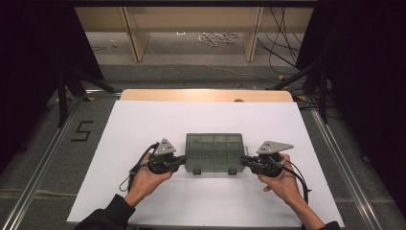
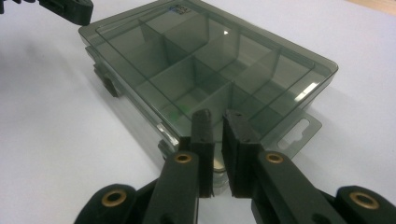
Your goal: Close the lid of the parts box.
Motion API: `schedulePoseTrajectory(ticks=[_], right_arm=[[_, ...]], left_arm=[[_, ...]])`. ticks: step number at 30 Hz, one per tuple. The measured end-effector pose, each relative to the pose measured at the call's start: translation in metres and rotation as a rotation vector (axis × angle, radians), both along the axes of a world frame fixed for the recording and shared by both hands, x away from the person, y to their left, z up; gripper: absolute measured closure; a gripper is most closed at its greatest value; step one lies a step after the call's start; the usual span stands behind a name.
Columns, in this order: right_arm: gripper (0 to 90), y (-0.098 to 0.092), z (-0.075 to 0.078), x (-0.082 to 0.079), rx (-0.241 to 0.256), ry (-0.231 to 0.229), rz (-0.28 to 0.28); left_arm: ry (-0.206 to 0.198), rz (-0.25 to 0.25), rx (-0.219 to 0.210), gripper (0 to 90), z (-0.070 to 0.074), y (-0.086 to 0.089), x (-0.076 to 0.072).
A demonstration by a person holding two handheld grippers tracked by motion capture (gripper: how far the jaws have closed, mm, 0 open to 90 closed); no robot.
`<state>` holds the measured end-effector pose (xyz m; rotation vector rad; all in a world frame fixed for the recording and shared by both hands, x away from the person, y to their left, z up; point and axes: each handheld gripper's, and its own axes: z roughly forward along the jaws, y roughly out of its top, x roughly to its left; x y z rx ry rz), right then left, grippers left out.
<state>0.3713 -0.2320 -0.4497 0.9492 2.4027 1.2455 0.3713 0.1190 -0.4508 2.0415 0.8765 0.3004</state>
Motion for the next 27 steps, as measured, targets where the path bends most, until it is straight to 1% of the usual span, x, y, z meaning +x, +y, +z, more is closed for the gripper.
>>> schedulePoseTrajectory(ticks=[1,4,5,6,7,9,10,11,12,13,15,16,20,21,23,24,25,27], right_arm=[[83.3,0.0003,-0.0002,-0.0003,-0.002,0.004,-0.002],[83.0,0.0008,-0.0005,-0.0006,-0.005,0.017,-0.001],[83.0,0.0007,-0.001,-0.0002,-0.006,0.012,0.001],[83.0,0.0007,-0.001,-0.0001,-0.006,0.012,0.002],[83.0,0.0009,-0.001,-0.0005,-0.006,0.022,0.0],[83.0,0.0012,-0.0028,0.0,-0.012,0.018,0.004],[83.0,0.0014,-0.0029,-0.0004,-0.012,0.026,0.003],[83.0,0.0016,-0.0032,-0.0002,-0.016,0.024,0.006],[83.0,0.0018,-0.0034,-0.0001,-0.018,0.022,0.009],[83.0,0.0021,-0.0033,-0.0007,-0.016,0.031,0.006],[83.0,0.0026,-0.0048,-0.0003,-0.019,0.022,0.004],[83.0,0.0026,-0.005,-0.0004,-0.018,0.023,0.003],[82.9,0.0027,-0.0051,-0.0005,-0.018,0.023,0.003],[82.8,0.0027,-0.0051,-0.0005,-0.017,0.023,0.003],[82.2,0.0027,-0.0052,-0.0007,-0.016,0.022,0.003],[82.1,0.0027,-0.0053,-0.0008,-0.016,0.022,0.003],[81.6,0.0027,-0.0052,-0.001,-0.016,0.025,0.004],[79.8,0.0028,-0.0054,-0.001,-0.013,0.023,-0.001]], left_arm=[[-0.009,0.015,-0.005,89.4,-0.0013,-0.0011,-0.0003],[-0.002,0.011,-0.003,89.4,-0.0024,-0.0015,-0.0003],[-0.008,0.022,-0.007,89.5,-0.0034,-0.0027,-0.0003],[-0.012,0.017,0.002,89.4,-0.0033,-0.0027,-0.0006],[-0.007,0.013,0.004,89.4,-0.0033,-0.0025,-0.0005],[-0.012,0.02,0.005,89.4,-0.0042,-0.0032,-0.0007],[-0.016,0.008,0.01,89.4,-0.0047,-0.0027,0.0001],[-0.006,0.005,0.017,89.4,-0.0048,-0.0025,0.0],[-0.008,0.017,0.013,89.4,-0.0059,-0.0033,-0.0005],[-0.006,0.014,0.016,89.4,-0.0061,-0.0031,-0.0004],[-0.003,0.01,0.015,89.4,-0.0065,-0.0033,-0.0003],[-0.009,0.019,0.01,89.5,-0.0074,-0.0042,-0.0006],[-0.012,0.022,0.019,89.5,-0.0078,-0.0046,-0.0008],[-0.016,0.022,0.03,89.4,-0.0079,-0.0042,-0.0008],[-0.018,0.02,0.03,89.4,-0.008,-0.0042,-0.0008],[-0.028,0.015,0.035,89.4,-0.0081,-0.0041,-0.0006],[-0.026,0.018,0.03,89.3,-0.0083,-0.0047,-0.001],[-0.027,0.015,0.033,88.8,-0.0081,-0.0048,-0.0014]])
